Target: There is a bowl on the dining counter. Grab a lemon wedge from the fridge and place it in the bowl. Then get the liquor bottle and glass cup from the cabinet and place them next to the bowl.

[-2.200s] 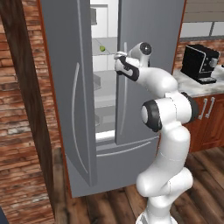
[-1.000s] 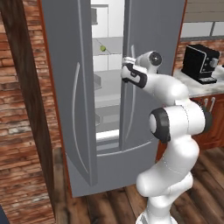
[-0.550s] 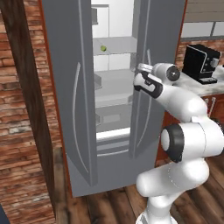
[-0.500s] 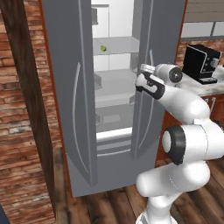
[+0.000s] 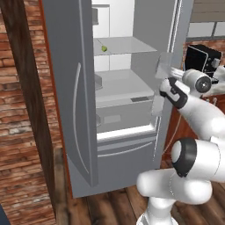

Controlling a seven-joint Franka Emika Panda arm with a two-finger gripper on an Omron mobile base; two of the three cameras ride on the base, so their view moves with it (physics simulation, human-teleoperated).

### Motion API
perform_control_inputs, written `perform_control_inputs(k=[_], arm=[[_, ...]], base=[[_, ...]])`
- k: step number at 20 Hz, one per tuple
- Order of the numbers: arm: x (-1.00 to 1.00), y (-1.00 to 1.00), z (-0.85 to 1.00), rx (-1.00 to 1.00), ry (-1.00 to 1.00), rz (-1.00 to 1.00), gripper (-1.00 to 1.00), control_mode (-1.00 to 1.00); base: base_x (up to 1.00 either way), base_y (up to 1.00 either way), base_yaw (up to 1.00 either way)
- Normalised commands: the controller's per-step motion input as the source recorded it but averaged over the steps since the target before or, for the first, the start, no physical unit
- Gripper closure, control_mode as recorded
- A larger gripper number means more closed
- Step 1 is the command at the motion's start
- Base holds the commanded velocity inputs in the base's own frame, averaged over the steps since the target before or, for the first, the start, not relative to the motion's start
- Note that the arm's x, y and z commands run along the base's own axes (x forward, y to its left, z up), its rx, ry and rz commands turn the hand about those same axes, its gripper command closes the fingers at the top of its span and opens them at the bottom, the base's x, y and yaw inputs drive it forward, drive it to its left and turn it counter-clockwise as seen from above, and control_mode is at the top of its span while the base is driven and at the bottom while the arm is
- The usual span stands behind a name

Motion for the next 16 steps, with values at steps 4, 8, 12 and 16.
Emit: perform_control_inputs(k=[4, 8, 12, 16], arm=[[-0.83, -1.00, 0.38, 0.00, 0.00, -0.17, 1.00, -1.00], [-1.00, -0.48, 0.34, 0.00, 0.00, -0.07, -1.00, -1.00], [-1.00, 0.01, 0.32, 0.00, -0.04, 0.00, -1.00, -1.00], [-1.00, 0.40, 0.31, 0.00, -0.07, 0.04, -1.00, -1.00]], base=[[0.00, 0.00, 0.00], [0.00, 0.00, 0.00], [0.00, 0.00, 0.00], [0.00, 0.00, 0.00]])
